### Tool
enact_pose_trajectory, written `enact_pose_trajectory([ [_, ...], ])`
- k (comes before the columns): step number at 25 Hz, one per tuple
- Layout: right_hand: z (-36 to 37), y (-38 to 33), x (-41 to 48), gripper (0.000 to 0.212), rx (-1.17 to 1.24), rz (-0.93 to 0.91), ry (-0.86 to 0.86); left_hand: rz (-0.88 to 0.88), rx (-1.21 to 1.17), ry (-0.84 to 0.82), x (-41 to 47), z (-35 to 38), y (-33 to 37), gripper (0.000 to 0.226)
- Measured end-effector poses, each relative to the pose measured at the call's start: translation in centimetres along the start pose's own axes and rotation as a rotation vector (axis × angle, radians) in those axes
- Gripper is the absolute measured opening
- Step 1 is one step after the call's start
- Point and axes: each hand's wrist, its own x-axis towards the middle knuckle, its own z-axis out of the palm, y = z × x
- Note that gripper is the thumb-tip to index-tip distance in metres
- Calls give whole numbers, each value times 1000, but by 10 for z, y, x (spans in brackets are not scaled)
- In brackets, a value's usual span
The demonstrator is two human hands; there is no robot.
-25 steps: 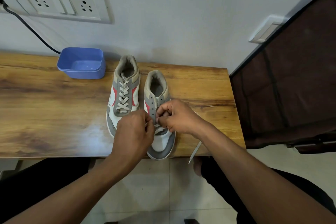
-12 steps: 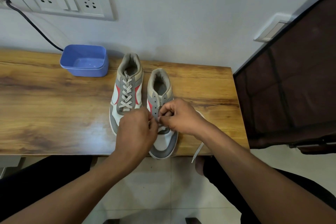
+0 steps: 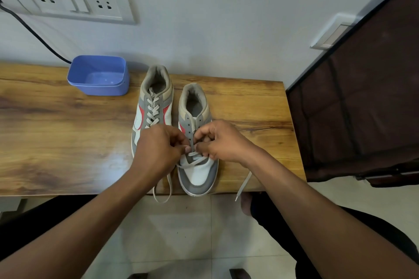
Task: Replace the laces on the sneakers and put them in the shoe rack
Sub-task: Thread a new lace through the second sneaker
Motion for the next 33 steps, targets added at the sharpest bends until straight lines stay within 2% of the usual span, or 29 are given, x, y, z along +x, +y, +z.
enact_pose_trajectory([
  [3,-1,-1,2,11,-95,-16,-59,-8,-55,10,1,3,-2,24],
  [6,1,2,0,13,-159,-54,-20,46,-2,-25,7,-3,-6,31],
  [10,6,9,-3,9,-174,-67,37,313,183,-154,12,-12,-4,41],
  [12,8,9,-5,5,-203,-74,49,391,212,-228,16,-18,-6,48],
  [18,9,17,-8,11,-45,-96,118,419,175,-225,25,-17,-9,41],
  [24,5,16,-4,14,-90,-96,44,505,368,-118,19,-8,-7,33],
  [27,6,15,-4,17,-149,-100,64,508,396,-166,24,-15,-7,33],
  [33,14,22,-9,13,127,-67,114,495,443,-328,34,-24,-5,35],
])
